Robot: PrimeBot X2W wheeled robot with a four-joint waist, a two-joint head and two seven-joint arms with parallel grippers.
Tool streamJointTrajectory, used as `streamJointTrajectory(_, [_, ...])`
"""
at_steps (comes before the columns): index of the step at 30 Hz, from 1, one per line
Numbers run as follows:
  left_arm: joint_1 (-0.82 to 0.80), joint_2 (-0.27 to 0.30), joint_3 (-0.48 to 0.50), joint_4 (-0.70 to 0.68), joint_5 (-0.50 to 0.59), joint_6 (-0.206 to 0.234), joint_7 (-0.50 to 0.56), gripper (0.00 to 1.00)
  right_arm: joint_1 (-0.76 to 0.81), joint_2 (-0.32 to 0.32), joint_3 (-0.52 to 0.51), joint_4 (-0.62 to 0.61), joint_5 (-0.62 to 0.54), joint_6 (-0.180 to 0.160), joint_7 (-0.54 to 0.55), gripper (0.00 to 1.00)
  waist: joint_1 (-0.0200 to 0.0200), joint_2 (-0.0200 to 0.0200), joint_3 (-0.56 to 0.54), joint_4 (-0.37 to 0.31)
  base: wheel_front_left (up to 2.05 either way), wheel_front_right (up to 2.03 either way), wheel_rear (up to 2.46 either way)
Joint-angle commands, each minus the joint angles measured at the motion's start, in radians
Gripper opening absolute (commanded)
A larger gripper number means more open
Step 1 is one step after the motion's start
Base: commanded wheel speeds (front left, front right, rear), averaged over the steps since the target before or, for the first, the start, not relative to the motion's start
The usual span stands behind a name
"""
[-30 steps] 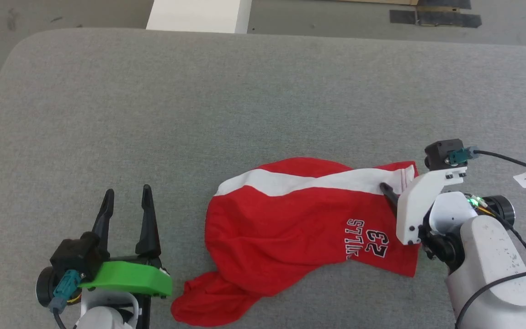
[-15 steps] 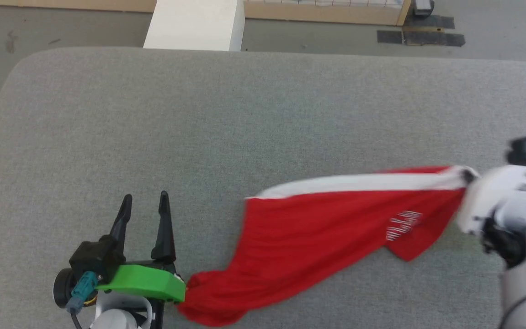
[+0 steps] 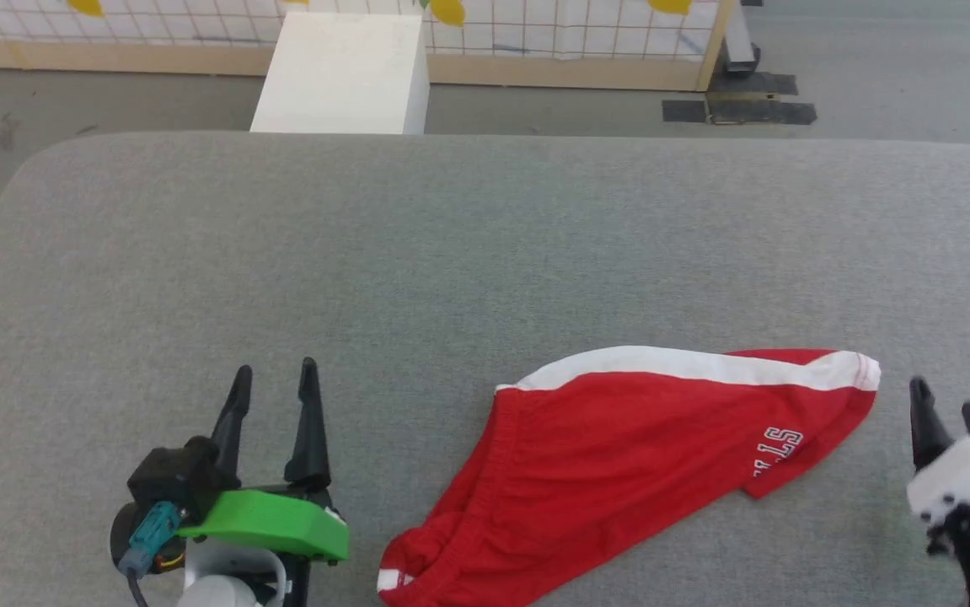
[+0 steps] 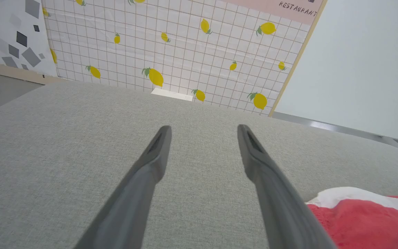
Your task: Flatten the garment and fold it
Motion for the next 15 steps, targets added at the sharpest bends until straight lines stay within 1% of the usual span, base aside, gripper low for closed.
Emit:
streamJointTrajectory(1, [-0.009, -0.013, -0.006, -0.012, -0.013, -0.004, 0.012, 1.0, 0.036, 0.0, 0.012, 0.0, 0.029, -0.001, -0.028, 1.0, 0.0, 0.0, -0.018, -0.025, 0.0, 0.0, 0.0])
streamJointTrajectory(4, [-0.034, -0.024, -0.028, -0.024, -0.042, -0.015, 0.054, 1.0, 0.087, 0.0, 0.047, 0.002, 0.072, -0.001, -0.067, 1.0, 0.0, 0.0, -0.024, -0.054, 0.0, 0.0, 0.0])
streamJointTrajectory(8, [-0.113, -0.024, -0.082, 0.003, -0.057, -0.042, 0.175, 1.0, 0.113, 0.0, 0.104, -0.004, 0.099, -0.001, -0.086, 1.0, 0.0, 0.0, -0.012, -0.1, 0.0, 0.0, 0.0])
streamJointTrajectory(10, [-0.168, -0.021, -0.111, 0.032, -0.064, -0.056, 0.265, 1.0, 0.109, 0.0, 0.127, -0.012, 0.106, -0.001, -0.086, 1.0, 0.0, 0.0, 0.001, -0.125, 0.0, 0.0, 0.0])
streamJointTrajectory(11, [-0.198, -0.016, -0.126, 0.054, -0.066, -0.058, 0.326, 1.0, 0.104, 0.0, 0.136, -0.016, 0.109, -0.001, -0.086, 1.0, 0.0, 0.0, 0.008, -0.139, 0.0, 0.0, 0.0])
streamJointTrajectory(15, [-0.285, -0.007, -0.172, 0.139, -0.1, -0.046, 0.621, 1.0, 0.087, 0.0, 0.161, -0.031, 0.116, -0.001, -0.09, 1.0, 0.0, 0.0, 0.039, -0.179, 0.0, 0.0, 0.0])
